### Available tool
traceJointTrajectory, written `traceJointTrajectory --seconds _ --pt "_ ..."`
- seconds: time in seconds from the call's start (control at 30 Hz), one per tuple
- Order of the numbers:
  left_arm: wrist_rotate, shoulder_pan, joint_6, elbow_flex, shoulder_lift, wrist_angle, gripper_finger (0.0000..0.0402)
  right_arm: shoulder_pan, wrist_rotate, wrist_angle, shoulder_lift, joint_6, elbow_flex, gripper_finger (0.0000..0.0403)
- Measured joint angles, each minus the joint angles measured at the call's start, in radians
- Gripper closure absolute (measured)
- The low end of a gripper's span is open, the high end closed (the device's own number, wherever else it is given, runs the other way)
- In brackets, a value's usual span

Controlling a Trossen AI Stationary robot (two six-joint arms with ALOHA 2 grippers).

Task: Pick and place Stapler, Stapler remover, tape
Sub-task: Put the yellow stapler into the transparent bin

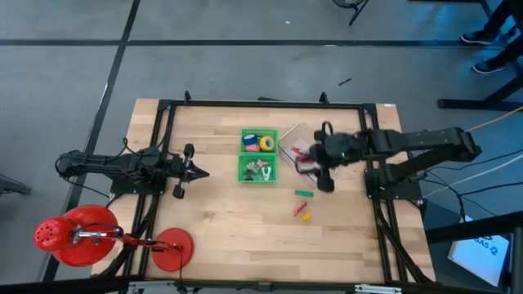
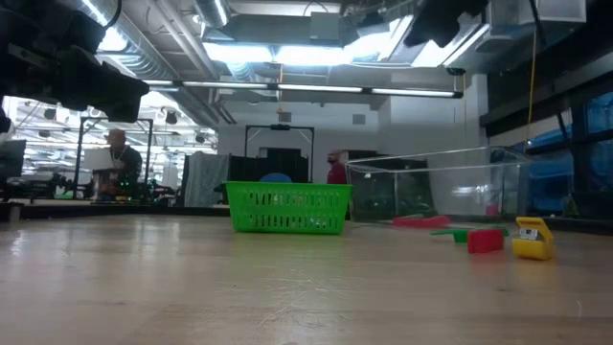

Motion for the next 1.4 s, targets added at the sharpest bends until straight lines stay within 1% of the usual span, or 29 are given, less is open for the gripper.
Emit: traceJointTrajectory --seconds 0.13,0.23,0.33,0.4,0.5,0.6,0.77,0.9,1.1,1.2,1.3,1.4 --pt "0.000 0.000 0.000 0.000 0.000 0.000 0.0397 0.131 0.003 0.013 0.016 0.044 -0.003 0.0239" --pt "0.000 0.000 0.000 0.000 0.000 0.000 0.0397 0.217 0.002 0.064 0.020 0.056 -0.021 0.0239" --pt "0.000 0.000 0.000 0.000 0.000 0.000 0.0395 0.277 -0.021 0.122 0.021 0.061 -0.027 0.0239" --pt "0.000 0.000 0.000 0.000 0.000 0.000 0.0396 0.299 -0.032 0.182 0.021 0.011 -0.027 0.0239" --pt "0.000 0.000 0.000 0.000 0.000 0.000 0.0397 0.314 -0.032 0.276 0.021 -0.108 -0.027 0.0239" --pt "0.000 0.000 0.000 0.000 0.000 0.000 0.0397 0.316 -0.041 0.341 0.021 -0.151 -0.027 0.0239" --pt "0.000 0.000 0.000 0.000 0.000 0.000 0.0394 0.316 -0.103 0.370 0.023 -0.122 -0.027 0.0239" --pt "0.000 0.000 0.000 0.000 0.000 0.000 0.0396 0.316 -0.128 0.374 0.029 -0.117 -0.027 0.0239" --pt "0.000 0.000 0.000 0.000 0.000 0.001 0.0397 0.339 -0.129 0.361 0.061 -0.112 -0.016 0.0239" --pt "0.000 0.000 0.000 0.000 0.000 0.001 0.0395 0.352 -0.134 0.363 0.090 -0.047 -0.016 0.0237" --pt "0.000 0.000 0.000 0.000 0.000 0.000 0.0393 0.355 -0.161 0.369 0.123 -0.006 -0.016 0.0216" --pt "0.000 0.000 0.000 0.000 0.000 0.001 0.0395 0.355 -0.165 0.391 0.159 0.015 -0.016 0.0179"
